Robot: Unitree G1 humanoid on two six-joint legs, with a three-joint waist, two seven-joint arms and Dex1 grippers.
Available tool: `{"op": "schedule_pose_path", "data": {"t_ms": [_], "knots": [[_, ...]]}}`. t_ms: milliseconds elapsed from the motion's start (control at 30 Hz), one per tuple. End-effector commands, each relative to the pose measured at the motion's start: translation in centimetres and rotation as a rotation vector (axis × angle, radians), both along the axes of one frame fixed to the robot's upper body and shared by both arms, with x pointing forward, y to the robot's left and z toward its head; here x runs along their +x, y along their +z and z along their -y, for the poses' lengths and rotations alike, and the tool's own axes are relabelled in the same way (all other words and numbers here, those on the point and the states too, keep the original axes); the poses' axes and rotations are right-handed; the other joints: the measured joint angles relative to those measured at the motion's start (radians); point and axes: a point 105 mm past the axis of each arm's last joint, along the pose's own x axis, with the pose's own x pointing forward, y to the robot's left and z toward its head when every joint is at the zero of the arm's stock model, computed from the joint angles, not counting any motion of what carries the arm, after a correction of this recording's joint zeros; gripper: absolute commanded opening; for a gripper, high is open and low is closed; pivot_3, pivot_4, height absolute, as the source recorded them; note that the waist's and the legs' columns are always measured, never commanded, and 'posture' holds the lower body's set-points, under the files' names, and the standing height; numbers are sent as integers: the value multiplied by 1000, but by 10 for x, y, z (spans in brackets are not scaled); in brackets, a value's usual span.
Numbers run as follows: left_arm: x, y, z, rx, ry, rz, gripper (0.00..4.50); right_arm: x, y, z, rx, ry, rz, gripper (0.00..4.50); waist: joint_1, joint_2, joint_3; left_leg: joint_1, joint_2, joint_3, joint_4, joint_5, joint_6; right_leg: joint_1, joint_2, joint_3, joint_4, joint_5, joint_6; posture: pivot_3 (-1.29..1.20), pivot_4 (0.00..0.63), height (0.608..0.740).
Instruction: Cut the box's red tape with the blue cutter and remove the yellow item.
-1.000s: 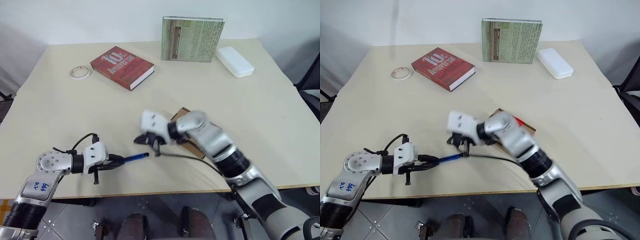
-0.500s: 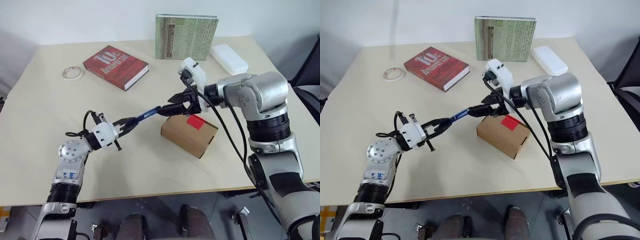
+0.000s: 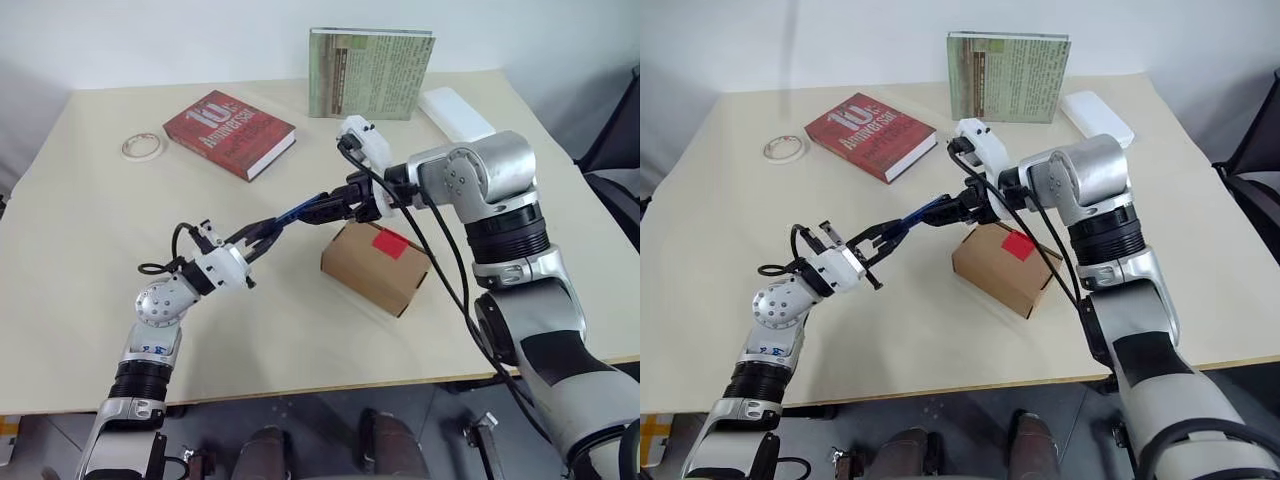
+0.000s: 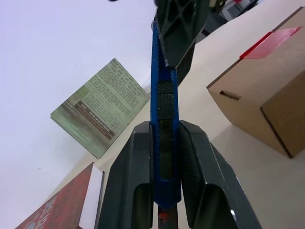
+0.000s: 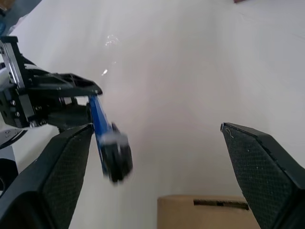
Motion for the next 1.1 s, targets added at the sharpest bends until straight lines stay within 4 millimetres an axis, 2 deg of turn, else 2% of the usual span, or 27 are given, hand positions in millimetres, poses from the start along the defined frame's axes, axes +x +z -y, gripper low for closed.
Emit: {"op": "schedule_pose_path", "data": {"t_ms": [33, 233, 333, 700, 900, 1000, 1100], "knots": [[-1, 11, 1, -9, -8, 47, 394, -7, 24, -13, 36, 85, 82, 4455, -1, 0, 0, 0, 0, 0, 0, 0, 0, 0, 0, 0, 0, 0, 0, 0, 150, 740], [0, 12, 1, -14, -7, 44, 394, -14, 20, -14, 6, 149, 79, 4455, 0, 0, 0, 0, 0, 0, 0, 0, 0, 0, 0, 0, 0, 0, 0, 0, 150, 740], [2, 17, 1, -36, -1, 46, 394, -16, 13, -11, -31, 179, 80, 3877, 1, 0, 0, 0, 0, 0, 0, 0, 0, 0, 0, 0, 0, 0, 0, 0, 150, 740], [-2, 16, 1, -37, -9, 39, 394, -18, 19, -12, 8, 221, 99, 29, 0, 0, 0, 0, 0, 0, 0, 0, 0, 0, 0, 0, 0, 0, 0, 0, 150, 740], [-4, 14, 1, -38, -11, 30, 394, -23, 15, -11, -31, 284, 166, 29, 1, 0, 0, 0, 0, 0, 0, 0, 0, 0, 0, 0, 0, 0, 0, 0, 150, 740], [-4, 14, 1, -37, -11, 27, 394, -25, 12, -10, -55, 298, 180, 601, 0, 0, 0, 0, 0, 0, 0, 0, 0, 0, 0, 0, 0, 0, 0, 0, 150, 740], [-4, 13, 1, -36, -13, 25, 394, -18, 8, -8, -94, 261, 204, 1615, 0, 0, 0, 0, 0, 0, 0, 0, 0, 0, 0, 0, 0, 0, 0, 0, 150, 740]]}}
